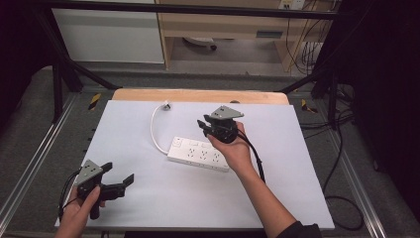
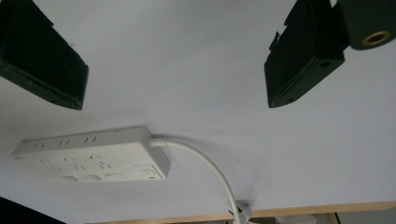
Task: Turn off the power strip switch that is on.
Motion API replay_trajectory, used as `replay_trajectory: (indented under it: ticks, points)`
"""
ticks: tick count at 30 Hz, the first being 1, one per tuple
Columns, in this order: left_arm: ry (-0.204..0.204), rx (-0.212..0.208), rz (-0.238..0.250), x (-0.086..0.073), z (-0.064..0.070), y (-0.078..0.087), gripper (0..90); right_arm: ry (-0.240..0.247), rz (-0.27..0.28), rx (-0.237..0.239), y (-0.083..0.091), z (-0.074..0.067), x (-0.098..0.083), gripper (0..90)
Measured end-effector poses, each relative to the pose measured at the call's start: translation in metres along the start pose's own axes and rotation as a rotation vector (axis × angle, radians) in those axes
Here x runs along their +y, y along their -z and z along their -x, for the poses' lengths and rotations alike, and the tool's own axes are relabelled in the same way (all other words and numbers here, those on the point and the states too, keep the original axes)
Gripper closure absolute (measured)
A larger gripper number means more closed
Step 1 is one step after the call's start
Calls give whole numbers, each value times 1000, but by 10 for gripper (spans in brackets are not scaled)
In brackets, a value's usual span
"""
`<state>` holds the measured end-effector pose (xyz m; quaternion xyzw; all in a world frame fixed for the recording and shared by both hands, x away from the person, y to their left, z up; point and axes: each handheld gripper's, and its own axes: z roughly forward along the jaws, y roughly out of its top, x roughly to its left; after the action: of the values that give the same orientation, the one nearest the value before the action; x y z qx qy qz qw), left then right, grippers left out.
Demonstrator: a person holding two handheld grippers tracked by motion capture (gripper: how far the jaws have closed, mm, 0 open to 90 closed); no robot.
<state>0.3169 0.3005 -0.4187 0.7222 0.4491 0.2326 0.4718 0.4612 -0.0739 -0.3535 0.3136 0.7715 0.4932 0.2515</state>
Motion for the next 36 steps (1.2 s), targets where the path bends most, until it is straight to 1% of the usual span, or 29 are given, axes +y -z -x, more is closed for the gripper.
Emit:
replay_trajectory:
  ticks: [4,6,10,12,16,20,21,24,26,27,30,36]
  points:
    - [-1,-1,0,0,0,0,62,4,16,8,-1,0,0,748]
    - [0,-1,0,0,0,0,62,10,27,27,-1,-1,0,786]
    - [0,-1,0,0,0,0,62,9,34,41,-2,-2,-1,810]
    - [-1,-2,-1,0,0,0,62,10,36,58,-4,-4,-1,851]
    - [-1,-2,-6,0,0,0,62,11,32,78,-6,-5,-3,880]
    - [-3,0,-5,0,0,0,62,4,34,81,-8,-5,-3,884]
    - [-3,0,-5,0,0,0,62,-13,42,87,-10,-5,-4,892]
    - [-2,0,-4,0,0,0,61,-19,42,90,-13,-6,-5,900]
    - [-3,-2,-3,0,0,0,61,-21,37,87,-14,-6,-5,900]
    - [-3,-3,-3,0,0,0,61,-36,26,80,-17,-6,-7,900]
    - [-3,-3,-4,0,0,0,61,-41,24,81,-19,-6,-8,900]
    - [0,1,-6,0,0,0,61,-53,25,105,-26,-9,-12,900]
